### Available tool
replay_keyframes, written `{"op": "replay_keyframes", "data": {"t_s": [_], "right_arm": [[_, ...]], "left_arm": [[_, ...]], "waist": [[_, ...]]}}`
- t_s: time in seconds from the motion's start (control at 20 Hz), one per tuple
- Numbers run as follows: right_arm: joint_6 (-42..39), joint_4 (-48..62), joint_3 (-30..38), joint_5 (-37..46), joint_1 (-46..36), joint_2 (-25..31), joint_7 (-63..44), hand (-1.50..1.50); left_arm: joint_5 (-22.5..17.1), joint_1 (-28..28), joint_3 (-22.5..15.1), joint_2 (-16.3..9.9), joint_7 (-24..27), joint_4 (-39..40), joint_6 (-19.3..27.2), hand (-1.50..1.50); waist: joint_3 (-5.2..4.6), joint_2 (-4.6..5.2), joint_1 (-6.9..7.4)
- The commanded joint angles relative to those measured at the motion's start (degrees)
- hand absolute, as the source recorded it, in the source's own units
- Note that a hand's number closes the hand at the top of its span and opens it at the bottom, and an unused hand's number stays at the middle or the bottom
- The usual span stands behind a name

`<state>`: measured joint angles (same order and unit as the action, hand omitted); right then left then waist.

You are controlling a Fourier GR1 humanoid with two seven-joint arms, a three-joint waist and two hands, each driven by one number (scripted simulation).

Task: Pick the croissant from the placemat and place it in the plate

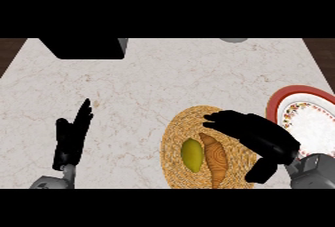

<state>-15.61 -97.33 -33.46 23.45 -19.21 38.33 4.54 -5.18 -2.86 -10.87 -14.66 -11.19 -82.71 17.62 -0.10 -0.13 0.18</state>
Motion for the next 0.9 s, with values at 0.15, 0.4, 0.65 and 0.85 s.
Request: {"op": "replay_keyframes", "data": {"t_s": [0.15, 0.4, 0.65, 0.85], "right_arm": [[-15.1, -0.9, -4.3, 1.9, -5.5, -2.1, -12.9, -1.50], [-16.3, 4.1, -6.0, 8.3, -4.7, -8.7, -15.3, -1.50], [-23.0, 0.6, -3.5, 8.7, -3.9, -12.5, -19.7, -1.50], [-23.8, 3.3, 0.7, 13.6, -1.1, -11.8, -11.3, -1.50]], "left_arm": [[-0.6, -1.0, 1.2, -1.2, -2.0, -0.4, -2.5, 0.00], [0.2, 0.7, 2.5, 0.1, 2.3, 2.2, -3.3, 0.00], [2.2, 4.5, 1.6, 3.3, 5.0, 1.6, -2.3, 0.00], [2.3, -0.3, 5.0, 2.5, 1.2, 2.1, -4.8, 0.00]], "waist": [[0.05, 0.10, 0.20], [0.08, 0.17, 0.17], [0.07, 0.08, 0.05], [0.09, 0.13, -0.13]]}}
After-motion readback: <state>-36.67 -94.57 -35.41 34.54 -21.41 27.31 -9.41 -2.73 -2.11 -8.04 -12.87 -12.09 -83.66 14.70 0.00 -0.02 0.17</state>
